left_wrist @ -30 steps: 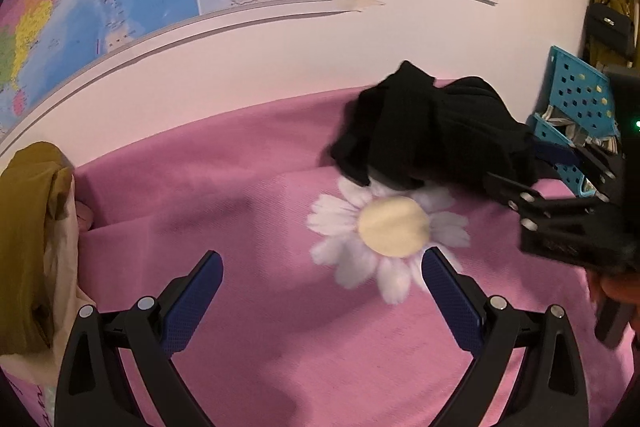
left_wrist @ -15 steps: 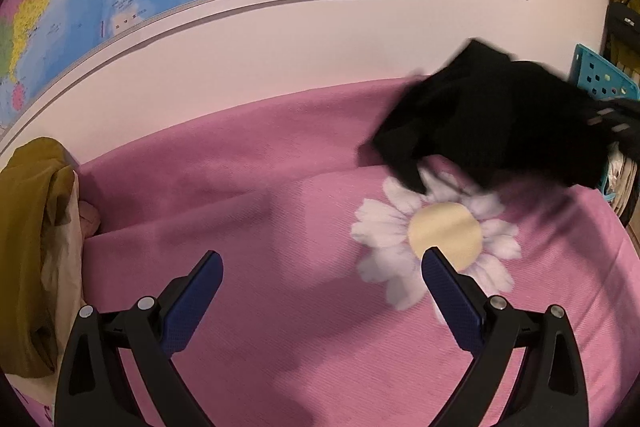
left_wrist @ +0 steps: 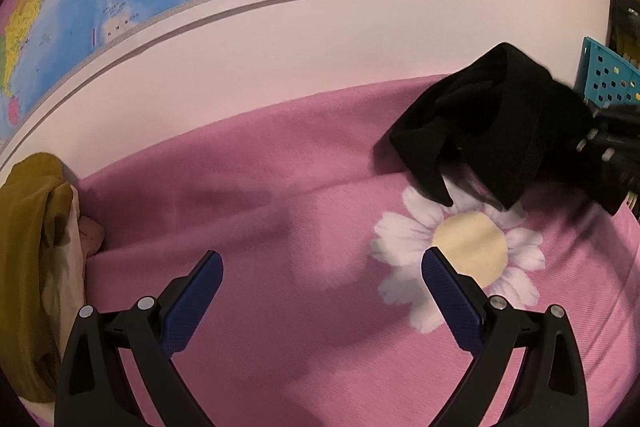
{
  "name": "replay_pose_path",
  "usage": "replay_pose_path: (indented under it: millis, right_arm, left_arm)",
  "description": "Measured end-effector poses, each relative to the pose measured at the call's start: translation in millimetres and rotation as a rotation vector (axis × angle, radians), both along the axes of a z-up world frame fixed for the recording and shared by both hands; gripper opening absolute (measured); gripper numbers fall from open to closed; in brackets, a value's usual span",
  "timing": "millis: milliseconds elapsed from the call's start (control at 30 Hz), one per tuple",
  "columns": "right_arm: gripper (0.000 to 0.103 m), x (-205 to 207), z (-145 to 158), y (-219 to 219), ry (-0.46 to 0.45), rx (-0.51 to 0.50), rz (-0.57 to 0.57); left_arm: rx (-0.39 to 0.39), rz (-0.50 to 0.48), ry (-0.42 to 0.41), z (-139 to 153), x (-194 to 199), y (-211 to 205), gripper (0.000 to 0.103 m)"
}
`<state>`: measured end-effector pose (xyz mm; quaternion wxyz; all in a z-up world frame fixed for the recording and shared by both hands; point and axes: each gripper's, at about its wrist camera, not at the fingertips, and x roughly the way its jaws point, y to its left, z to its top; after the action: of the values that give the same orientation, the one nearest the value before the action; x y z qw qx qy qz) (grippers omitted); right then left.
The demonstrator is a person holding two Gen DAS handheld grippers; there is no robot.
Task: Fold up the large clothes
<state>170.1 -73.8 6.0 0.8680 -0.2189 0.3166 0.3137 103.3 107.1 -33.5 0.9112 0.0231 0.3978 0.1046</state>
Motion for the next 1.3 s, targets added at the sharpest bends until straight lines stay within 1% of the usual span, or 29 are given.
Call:
replay_pose_path:
  millis: [67,100,167,200,300,333,433,500,533,567,600,633,667,700,733,767,800,833,900,967,1000,1033,1067,1100,1133,1167,1200,1300]
  right_arm:
    - [0.008,-6.9,26.3,-13.9,-0.067,0.028,-0.026]
    - [0.008,-12.3,48.8,-26.7,-0.122,0.047,-0.058]
    - [0.007,-18.5,82.3,-48.1,-0.198,0.084,-0.105]
    - [0.006,-22.0,103.5,-62.6,-0.246,0.095,-0.146]
    - [0.005,-23.0,136.5,-97.6,-0.303,0.113,-0.216]
    - [0.005,-20.7,142.5,-107.4,-0.302,0.126,-0.23]
    - [0.005,-17.4,152.2,-126.6,-0.296,0.16,-0.255]
    - [0.005,-14.3,152.3,-133.0,-0.283,0.188,-0.26]
    - [0.005,-13.8,153.2,-137.0,-0.283,0.192,-0.262]
    - [0.005,-12.7,153.9,-139.1,-0.28,0.201,-0.263]
    - [0.005,-12.4,151.9,-141.5,-0.272,0.216,-0.259]
    - [0.005,-11.0,151.6,-144.0,-0.27,0.227,-0.265]
    - [0.005,-11.4,152.5,-145.1,-0.274,0.231,-0.272]
    - [0.005,-12.1,153.4,-149.8,-0.276,0.235,-0.277]
    - [0.005,-10.9,154.6,-154.8,-0.279,0.239,-0.291]
    - [0.005,-11.8,156.4,-159.0,-0.282,0.236,-0.296]
    - [0.005,-11.7,158.9,-165.3,-0.284,0.234,-0.312]
    - [0.005,-11.7,162.0,-170.3,-0.292,0.231,-0.329]
    - [0.005,-11.3,177.1,-184.2,-0.323,0.225,-0.378]
    - [0.005,-15.9,196.8,-196.1,-0.37,0.232,-0.404]
    - [0.005,-19.4,212.6,-203.0,-0.395,0.239,-0.411]
    - [0.005,-24.4,228.2,-207.3,-0.422,0.241,-0.419]
    - [0.004,-33.2,248.3,-211.0,-0.467,0.234,-0.422]
    - [0.004,-39.7,259.8,-212.7,-0.495,0.233,-0.423]
    - [0.004,-52.5,281.5,-215.9,-0.541,0.233,-0.422]
    - [0.004,-64.3,298.8,-218.0,-0.582,0.234,-0.419]
    - [0.004,-82.7,322.7,-222.4,-0.634,0.244,-0.41]
    - [0.004,-132.6,371.2,-229.6,-0.747,0.249,-0.371]
  left_arm:
    - [0.009,-0.027,-0.017,3.2,4.2,1.0,0.096]
    - [0.008,-0.042,-0.028,4.3,6.0,0.9,0.096]
    - [0.007,-0.097,-0.064,11.5,10.3,-3.6,0.096]
    - [0.006,-0.145,-0.092,17.3,14.1,-9.5,0.096]
    - [-0.004,-0.272,-0.168,32.5,21.3,-29.8,0.096]
    - [-0.024,-0.35,-0.194,38.6,24.6,-40.6,0.096]
    - [-0.049,-0.538,-0.256,47.2,31.9,-73.2,0.096]
    - [-0.046,-0.625,-0.266,44.4,39.5,-98.4,0.096]
    - [-0.047,-0.675,-0.255,40.5,43.1,-109.9,0.096]
    - [-0.031,-0.698,-0.252,36.6,46.2,-118.4,0.096]
    - [0.008,-0.712,-0.237,28.0,54.8,-133.3,0.096]
    - [0.021,-0.724,-0.214,21.8,61.6,-141.0,0.092]
    - [0.036,-0.722,-0.194,14.3,72.2,-147.7,0.083]
    - [0.064,-0.671,-0.154,5.3,88.8,-153.7,0.05]
    - [0.048,-0.638,-0.099,0.3,104.1,-154.3,0.017]
    - [0.012,-0.625,-0.077,0.3,112.6,-152.7,0.012]
    - [-0.045,-0.587,-0.08,7.7,122.7,-148.1,0.01]
    - [-0.055,-0.571,-0.099,15.3,125.7,-147.0,0.009]
    - [-0.038,-0.534,-0.14,38.6,131.4,-150.9,0.007]
    - [-0.039,-0.526,-0.2,75.7,133.4,-159.9,0.006]
    - [-0.054,-0.528,-0.222,92.0,133.6,-162.9,0.004]
    - [-0.059,-0.525,-0.254,110.4,132.4,-166.5,0.004]
    - [-0.055,-0.522,-0.288,126.3,130.2,-169.5,0.004]
    - [-0.057,-0.519,-0.332,143.1,125.6,-171.2,0.004]
    - [-0.069,-0.515,-0.388,165.1,118.1,-170.8,0.004]
    - [-0.085,-0.507,-0.44,187.1,109.9,-167.9,0.004]
    - [-0.1,-0.502,-0.472,202.1,103.5,-164.4,0.004]
    - [-0.17,-0.476,-0.631,269.1,59.9,-135.1,0.004]
